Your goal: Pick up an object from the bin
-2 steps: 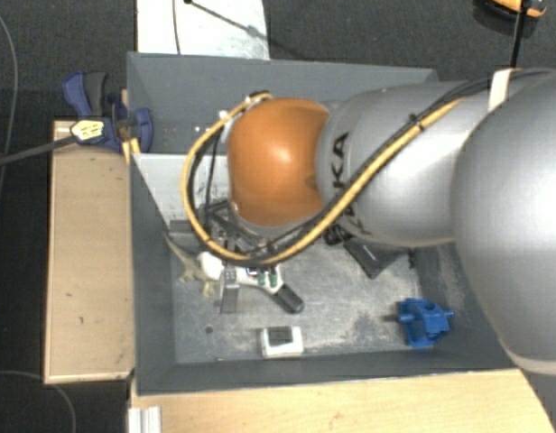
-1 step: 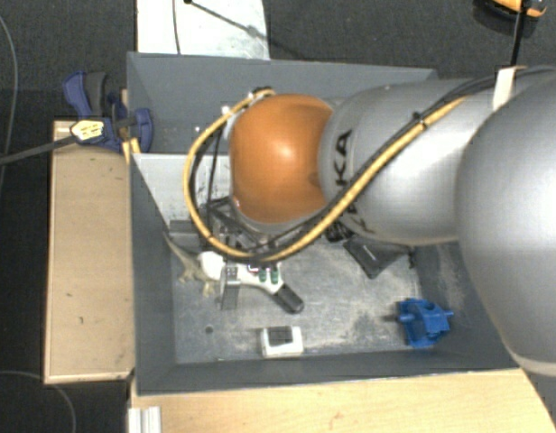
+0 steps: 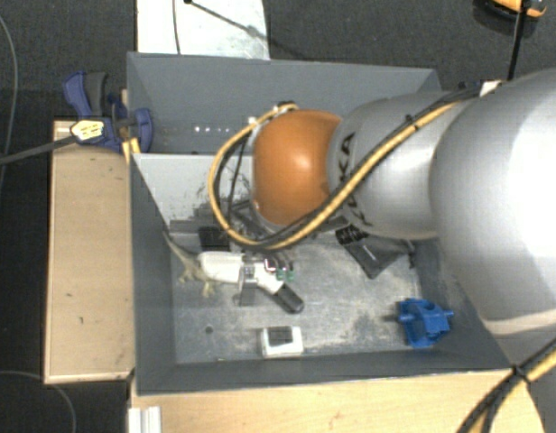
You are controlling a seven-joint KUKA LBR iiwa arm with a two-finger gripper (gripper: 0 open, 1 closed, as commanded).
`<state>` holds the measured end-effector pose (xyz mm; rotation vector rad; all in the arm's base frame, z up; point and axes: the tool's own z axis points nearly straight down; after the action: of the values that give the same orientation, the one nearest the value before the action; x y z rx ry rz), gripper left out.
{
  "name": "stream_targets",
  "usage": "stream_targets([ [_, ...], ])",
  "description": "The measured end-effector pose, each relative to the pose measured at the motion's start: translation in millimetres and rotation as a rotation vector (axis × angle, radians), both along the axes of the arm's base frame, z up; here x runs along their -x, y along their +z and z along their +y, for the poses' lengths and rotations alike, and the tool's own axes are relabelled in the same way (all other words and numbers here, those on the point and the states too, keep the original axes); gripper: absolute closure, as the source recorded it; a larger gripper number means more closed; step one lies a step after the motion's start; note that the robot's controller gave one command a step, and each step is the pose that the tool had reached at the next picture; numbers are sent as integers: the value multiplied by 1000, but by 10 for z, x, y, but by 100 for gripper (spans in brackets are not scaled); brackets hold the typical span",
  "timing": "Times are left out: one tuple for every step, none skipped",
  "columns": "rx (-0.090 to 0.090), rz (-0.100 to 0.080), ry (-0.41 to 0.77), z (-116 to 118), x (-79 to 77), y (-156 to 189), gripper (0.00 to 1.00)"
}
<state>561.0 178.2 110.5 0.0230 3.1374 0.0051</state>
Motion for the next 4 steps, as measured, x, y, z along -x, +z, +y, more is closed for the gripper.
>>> stream_targets([
  [3,4,27,-164,-22,-123,0],
  [-1,-4,-52,-307,-41,79,0],
  [0,-2,-43,-331,-49,-298,0],
  [-5,-26,-56,-328,-104,-428,100],
])
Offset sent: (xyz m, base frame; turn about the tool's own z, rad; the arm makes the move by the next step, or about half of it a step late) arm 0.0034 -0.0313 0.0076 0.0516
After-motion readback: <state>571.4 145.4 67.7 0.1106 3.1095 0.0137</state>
